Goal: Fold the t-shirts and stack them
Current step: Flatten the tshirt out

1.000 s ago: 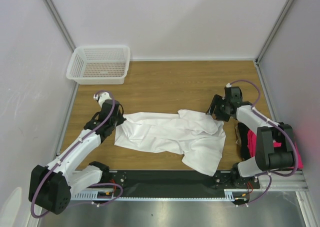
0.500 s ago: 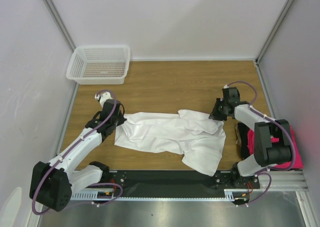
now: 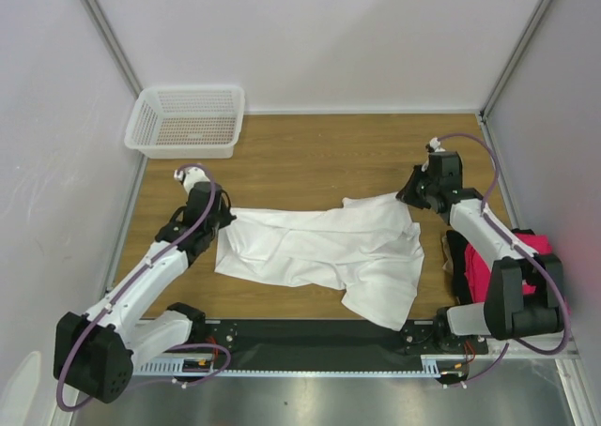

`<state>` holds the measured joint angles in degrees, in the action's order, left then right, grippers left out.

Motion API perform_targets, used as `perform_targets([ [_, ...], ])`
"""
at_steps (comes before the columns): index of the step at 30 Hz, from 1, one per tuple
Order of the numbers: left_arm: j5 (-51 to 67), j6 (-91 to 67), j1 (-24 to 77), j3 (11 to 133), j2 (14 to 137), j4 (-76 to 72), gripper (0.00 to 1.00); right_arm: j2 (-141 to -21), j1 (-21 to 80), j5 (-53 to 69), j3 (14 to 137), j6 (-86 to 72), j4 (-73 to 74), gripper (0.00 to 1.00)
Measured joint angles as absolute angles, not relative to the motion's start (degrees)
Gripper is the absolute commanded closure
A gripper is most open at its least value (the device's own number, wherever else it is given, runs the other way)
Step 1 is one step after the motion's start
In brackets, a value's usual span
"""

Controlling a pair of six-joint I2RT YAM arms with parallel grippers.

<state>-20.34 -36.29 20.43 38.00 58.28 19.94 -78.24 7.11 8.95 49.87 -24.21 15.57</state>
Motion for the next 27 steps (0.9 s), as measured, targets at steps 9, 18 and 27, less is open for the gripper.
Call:
perform_targets([
  [9,-24.1,-30.6,19.7,48.1,57.5,12.3,1.00,-76.3,4.6,7.9,58.7,-21.7,13.0,1.00],
  [18,-24.1,-25.8,16.1,59.4,60.8,6.4,1.00,-76.3,-0.9,8.0,74.5,-19.4,10.6,1.00],
  [27,-18.4,-18.5,16.0,69.0,62.4,5.7,1.00,-74.5,-3.1,8.1,84.4,-18.3,10.6,1.00],
])
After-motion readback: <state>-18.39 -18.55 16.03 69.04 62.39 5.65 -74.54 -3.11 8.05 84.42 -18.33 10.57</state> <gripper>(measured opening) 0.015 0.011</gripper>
